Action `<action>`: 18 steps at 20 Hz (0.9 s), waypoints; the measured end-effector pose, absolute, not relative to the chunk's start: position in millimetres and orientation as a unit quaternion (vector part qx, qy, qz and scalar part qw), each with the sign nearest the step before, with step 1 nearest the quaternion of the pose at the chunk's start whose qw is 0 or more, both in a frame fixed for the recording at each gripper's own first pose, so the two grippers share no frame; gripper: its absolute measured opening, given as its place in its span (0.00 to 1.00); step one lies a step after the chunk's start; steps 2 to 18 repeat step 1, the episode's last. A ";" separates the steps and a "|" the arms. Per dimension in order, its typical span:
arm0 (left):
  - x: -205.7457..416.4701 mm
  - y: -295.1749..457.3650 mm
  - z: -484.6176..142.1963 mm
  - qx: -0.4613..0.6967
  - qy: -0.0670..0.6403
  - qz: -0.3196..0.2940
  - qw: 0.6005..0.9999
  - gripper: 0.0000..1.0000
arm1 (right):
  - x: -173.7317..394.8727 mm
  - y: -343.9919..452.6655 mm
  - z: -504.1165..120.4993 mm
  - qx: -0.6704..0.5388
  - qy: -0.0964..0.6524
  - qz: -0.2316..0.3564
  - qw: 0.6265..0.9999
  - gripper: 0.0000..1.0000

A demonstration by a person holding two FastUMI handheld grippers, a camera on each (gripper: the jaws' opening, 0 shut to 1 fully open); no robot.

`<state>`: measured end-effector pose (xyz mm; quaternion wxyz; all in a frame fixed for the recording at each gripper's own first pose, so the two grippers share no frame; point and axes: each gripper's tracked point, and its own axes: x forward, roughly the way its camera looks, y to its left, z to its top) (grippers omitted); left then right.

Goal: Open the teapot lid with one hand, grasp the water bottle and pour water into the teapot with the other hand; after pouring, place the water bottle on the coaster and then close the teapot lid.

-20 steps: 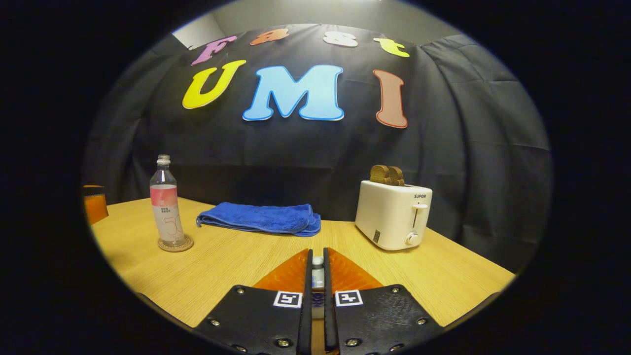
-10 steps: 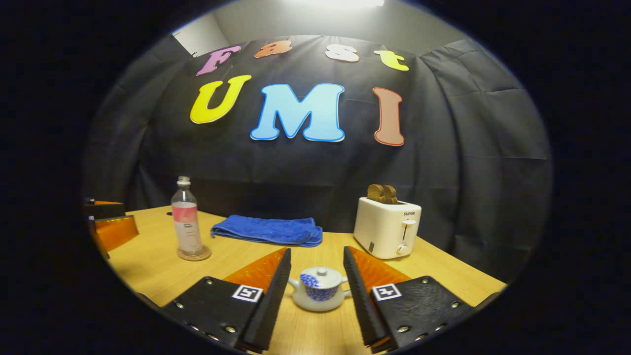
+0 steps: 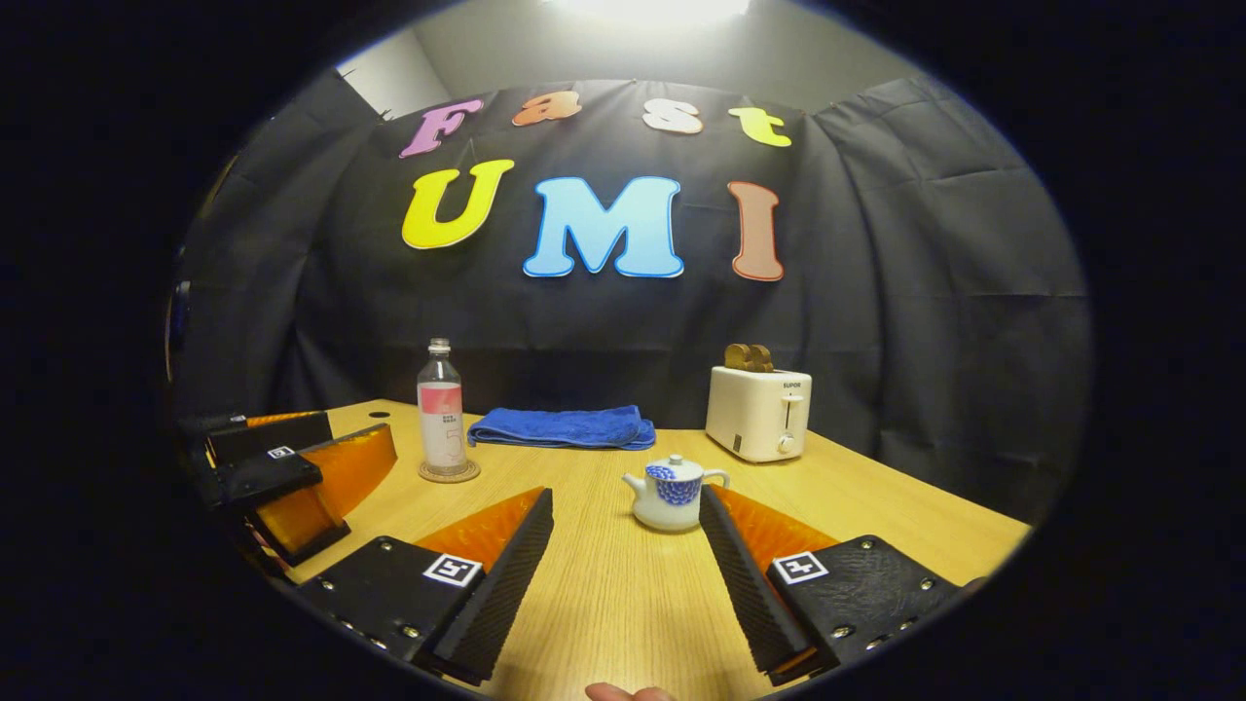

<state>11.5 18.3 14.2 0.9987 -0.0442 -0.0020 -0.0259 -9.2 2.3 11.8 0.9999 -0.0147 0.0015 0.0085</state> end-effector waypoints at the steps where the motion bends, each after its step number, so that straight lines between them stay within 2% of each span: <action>1: 8.8 16.7 7.6 -0.048 0.004 -0.021 0.999 1.00 | -10.9 5.3 7.6 -0.015 0.005 0.011 1.000 0.93; 18: 8.8 16.7 7.6 -0.048 0.004 -0.021 0.999 1.00 | -10.9 5.3 7.6 -0.015 0.005 0.011 1.000 0.93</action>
